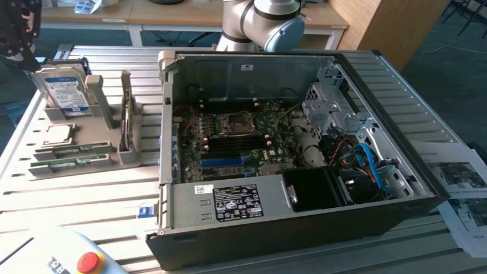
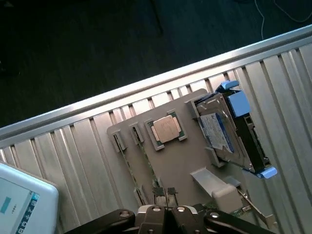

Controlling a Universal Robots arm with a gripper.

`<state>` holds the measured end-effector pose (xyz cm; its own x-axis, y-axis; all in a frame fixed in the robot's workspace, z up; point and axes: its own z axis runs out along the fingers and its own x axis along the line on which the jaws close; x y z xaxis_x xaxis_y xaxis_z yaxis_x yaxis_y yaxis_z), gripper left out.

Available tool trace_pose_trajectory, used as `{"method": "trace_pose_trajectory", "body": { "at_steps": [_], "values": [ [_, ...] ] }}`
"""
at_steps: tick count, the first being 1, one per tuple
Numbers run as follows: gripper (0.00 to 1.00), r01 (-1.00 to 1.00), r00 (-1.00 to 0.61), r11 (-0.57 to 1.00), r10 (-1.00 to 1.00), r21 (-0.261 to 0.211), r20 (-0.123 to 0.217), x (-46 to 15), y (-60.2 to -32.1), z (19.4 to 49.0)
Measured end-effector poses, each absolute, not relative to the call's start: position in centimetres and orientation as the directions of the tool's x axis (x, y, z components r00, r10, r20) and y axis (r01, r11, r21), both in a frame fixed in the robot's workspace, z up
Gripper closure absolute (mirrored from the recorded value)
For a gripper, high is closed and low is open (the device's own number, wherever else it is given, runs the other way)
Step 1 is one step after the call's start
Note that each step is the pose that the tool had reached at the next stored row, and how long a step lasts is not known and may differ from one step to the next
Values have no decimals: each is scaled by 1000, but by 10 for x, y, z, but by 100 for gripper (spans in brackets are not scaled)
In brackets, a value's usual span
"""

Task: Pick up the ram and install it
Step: 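Pick up the ram and move it above insertion slot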

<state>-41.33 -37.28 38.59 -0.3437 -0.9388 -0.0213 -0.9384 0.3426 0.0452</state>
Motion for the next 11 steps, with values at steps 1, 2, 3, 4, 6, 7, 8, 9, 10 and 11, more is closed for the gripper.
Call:
{"method": "trace_pose_trajectory", "body": {
  "at_steps": [1, 2, 3, 4, 6, 7, 8, 9, 10, 11],
  "values": [
    [90, -944, -327, 326, -945, 45, -21, -413, -373, 386],
    [90, -950, -310, 309, -950, 45, -21, -413, -373, 386],
    [90, -956, -292, 290, -956, 45, -21, -413, -373, 386],
    [90, -961, -274, 273, -961, 45, -21, -413, -373, 386],
    [90, -970, -240, 239, -971, 45, -21, -413, -373, 386],
    [90, -974, -222, 221, -975, 45, -21, -413, -373, 386],
    [90, -978, -205, 203, -979, 45, -21, -413, -373, 385],
    [90, -982, -187, 186, -982, 45, -21, -413, -373, 385],
    [90, -985, -168, 167, -986, 45, -21, -413, -373, 385],
    [90, -988, -150, 149, -988, 45, -21, -413, -373, 385]
  ]
}}
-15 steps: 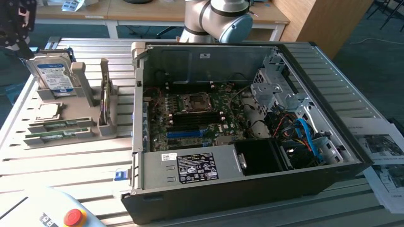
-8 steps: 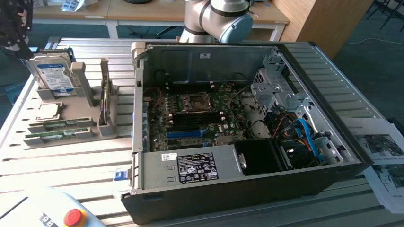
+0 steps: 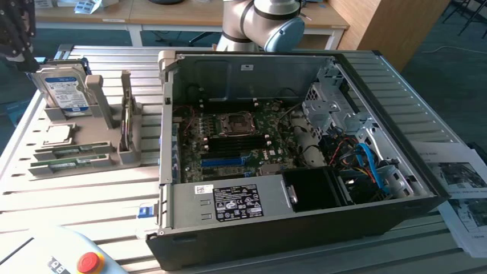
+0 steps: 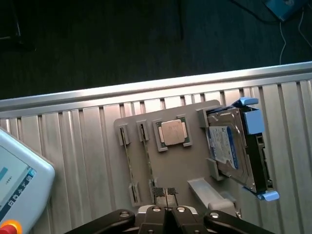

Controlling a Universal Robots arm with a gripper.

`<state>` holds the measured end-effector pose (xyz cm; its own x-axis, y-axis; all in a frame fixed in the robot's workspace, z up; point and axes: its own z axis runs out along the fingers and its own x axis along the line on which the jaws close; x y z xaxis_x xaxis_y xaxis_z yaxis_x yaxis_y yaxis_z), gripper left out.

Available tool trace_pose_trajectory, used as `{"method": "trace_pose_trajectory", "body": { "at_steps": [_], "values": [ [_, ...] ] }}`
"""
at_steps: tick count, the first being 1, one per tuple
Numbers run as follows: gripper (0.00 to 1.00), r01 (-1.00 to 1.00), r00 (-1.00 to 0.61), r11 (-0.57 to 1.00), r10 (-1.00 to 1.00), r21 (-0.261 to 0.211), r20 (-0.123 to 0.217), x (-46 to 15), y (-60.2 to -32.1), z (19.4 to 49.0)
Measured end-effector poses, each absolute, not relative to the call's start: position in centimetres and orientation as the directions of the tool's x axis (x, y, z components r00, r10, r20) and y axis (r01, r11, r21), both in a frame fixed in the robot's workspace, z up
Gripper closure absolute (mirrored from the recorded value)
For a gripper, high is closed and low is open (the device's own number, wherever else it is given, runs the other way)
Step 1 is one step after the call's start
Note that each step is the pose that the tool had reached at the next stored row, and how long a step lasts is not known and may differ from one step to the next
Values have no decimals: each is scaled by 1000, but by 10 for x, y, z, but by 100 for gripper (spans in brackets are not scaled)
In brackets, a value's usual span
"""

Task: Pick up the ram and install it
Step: 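Pick up the ram and move it above insertion slot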

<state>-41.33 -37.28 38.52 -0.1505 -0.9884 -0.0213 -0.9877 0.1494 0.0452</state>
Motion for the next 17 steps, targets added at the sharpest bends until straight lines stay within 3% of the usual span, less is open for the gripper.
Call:
{"method": "trace_pose_trajectory", "body": {
  "at_steps": [9, 17],
  "values": [
    [90, -999, 11, -12, -1000, 45, -21, -413, -373, 384],
    [90, -999, 23, -24, -1000, 45, -21, -413, -373, 384]
  ]
}}
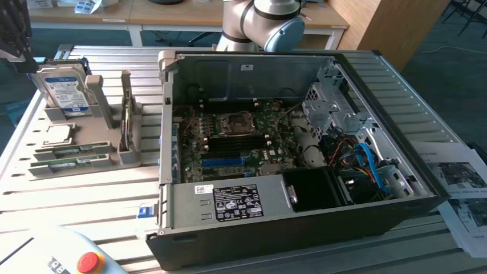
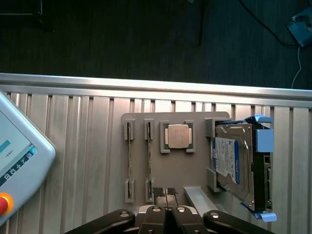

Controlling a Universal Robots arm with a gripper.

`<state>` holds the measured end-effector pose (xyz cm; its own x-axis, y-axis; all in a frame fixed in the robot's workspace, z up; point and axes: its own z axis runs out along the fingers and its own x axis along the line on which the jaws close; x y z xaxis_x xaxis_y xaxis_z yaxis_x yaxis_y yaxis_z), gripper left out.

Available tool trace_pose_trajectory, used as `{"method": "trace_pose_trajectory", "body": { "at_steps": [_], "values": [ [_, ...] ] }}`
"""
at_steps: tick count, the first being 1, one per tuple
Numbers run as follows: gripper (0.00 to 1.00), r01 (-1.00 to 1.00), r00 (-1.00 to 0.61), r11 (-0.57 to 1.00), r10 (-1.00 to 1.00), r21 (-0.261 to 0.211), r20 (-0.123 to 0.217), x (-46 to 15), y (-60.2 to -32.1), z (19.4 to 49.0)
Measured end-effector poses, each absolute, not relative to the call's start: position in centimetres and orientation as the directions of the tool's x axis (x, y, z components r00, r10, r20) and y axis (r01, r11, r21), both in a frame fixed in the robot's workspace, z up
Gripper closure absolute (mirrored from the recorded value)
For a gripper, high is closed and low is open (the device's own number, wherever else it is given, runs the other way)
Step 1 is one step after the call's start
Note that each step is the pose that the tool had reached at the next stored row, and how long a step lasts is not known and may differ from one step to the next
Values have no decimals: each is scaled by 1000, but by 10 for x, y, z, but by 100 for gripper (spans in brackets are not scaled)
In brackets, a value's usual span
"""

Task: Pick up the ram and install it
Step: 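Pick up the ram and move it above insertion slot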

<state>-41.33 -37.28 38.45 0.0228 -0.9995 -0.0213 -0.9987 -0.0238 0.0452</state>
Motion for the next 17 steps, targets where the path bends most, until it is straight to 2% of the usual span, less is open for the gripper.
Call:
{"method": "trace_pose_trajectory", "body": {
  "at_steps": [11, 17],
  "values": [
    [90, -998, 33, -34, -999, 45, -21, -413, -373, 384],
    [90, -998, 33, -34, -999, 45, -21, -413, -373, 375]
  ]
}}
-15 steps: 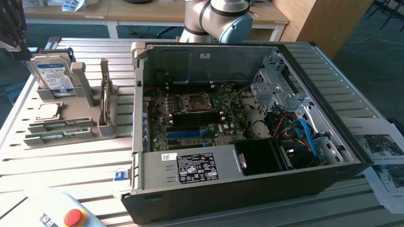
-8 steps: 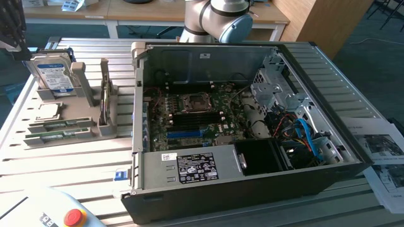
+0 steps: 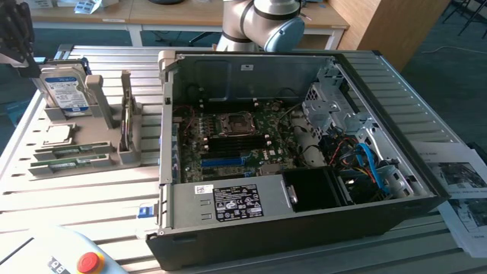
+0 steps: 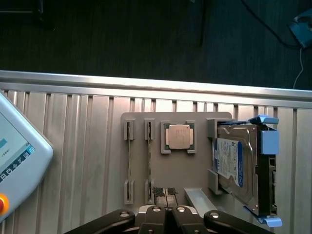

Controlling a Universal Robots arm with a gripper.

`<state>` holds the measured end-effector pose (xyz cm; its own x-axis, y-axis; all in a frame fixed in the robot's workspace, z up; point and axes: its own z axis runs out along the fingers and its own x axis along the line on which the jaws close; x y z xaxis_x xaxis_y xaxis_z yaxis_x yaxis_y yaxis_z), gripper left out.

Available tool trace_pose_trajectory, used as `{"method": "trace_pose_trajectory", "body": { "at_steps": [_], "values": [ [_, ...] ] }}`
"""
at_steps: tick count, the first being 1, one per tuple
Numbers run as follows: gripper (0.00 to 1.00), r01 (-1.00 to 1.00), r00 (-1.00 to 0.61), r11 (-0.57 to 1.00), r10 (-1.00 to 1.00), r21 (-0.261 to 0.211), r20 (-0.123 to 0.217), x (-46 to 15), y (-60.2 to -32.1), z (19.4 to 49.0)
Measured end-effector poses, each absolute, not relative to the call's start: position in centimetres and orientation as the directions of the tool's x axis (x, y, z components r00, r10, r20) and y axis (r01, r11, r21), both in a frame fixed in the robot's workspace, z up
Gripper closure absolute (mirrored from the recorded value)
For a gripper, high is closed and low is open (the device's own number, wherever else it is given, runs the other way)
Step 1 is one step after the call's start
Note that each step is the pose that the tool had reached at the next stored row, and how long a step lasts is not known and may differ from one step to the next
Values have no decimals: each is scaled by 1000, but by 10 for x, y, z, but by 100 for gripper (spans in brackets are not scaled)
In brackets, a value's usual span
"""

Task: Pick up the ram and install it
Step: 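Pick up the ram and move it above insertion slot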

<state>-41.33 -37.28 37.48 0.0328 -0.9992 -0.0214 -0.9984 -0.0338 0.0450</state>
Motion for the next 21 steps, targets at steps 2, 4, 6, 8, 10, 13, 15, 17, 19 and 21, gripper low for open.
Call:
{"method": "trace_pose_trajectory", "body": {
  "at_steps": [2, 4, 6, 8, 10, 13, 15, 17, 19, 21],
  "values": [
    [90, -998, 33, -34, -999, 45, -21, -413, -373, 371],
    [90, -998, 33, -34, -999, 45, -21, -413, -373, 368],
    [90, -998, 33, -34, -999, 45, -21, -413, -373, 364],
    [90, -998, 33, -34, -999, 45, -21, -413, -373, 360],
    [90, -998, 33, -34, -999, 45, -21, -413, -373, 357],
    [90, -998, 33, -34, -999, 45, -21, -413, -373, 351],
    [90, -998, 33, -34, -999, 45, -21, -413, -373, 348],
    [90, -998, 33, -34, -999, 45, -21, -413, -373, 344],
    [90, -998, 33, -34, -999, 45, -21, -413, -373, 340],
    [90, -998, 33, -34, -999, 45, -21, -413, -373, 337]
  ]
}}
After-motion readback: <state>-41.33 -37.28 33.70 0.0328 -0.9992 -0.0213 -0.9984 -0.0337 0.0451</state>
